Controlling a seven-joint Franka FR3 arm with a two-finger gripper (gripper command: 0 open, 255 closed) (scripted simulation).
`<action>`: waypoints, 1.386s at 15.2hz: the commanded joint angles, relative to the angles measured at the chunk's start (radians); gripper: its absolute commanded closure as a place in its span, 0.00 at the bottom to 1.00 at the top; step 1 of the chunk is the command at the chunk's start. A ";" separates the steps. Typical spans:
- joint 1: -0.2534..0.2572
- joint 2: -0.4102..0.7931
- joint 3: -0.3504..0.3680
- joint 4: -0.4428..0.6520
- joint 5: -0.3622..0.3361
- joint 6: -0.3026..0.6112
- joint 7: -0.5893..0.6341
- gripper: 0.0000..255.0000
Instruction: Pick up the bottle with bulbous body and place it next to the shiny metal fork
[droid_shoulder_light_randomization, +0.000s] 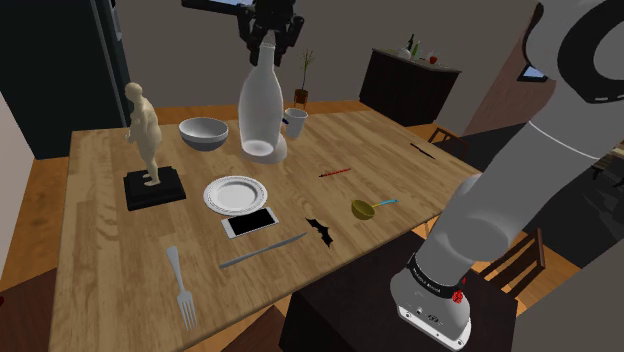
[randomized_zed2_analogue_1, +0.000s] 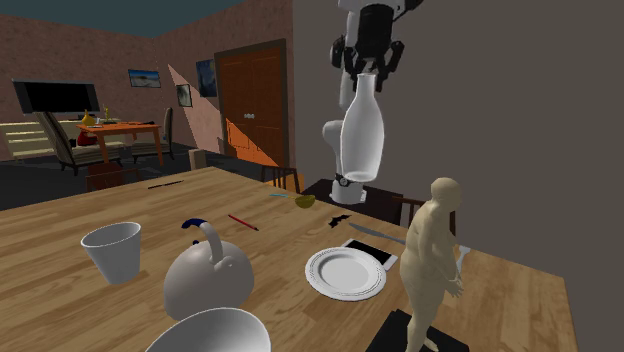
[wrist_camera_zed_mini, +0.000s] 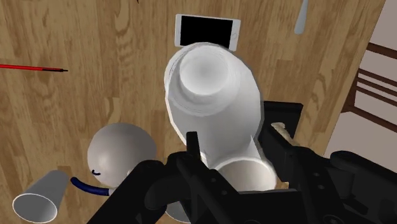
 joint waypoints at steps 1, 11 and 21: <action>0.020 0.019 0.032 0.000 -0.008 0.015 0.055 1.00; 0.126 0.158 0.168 0.042 -0.078 0.080 0.308 1.00; 0.289 0.412 0.256 0.229 -0.225 0.082 0.559 1.00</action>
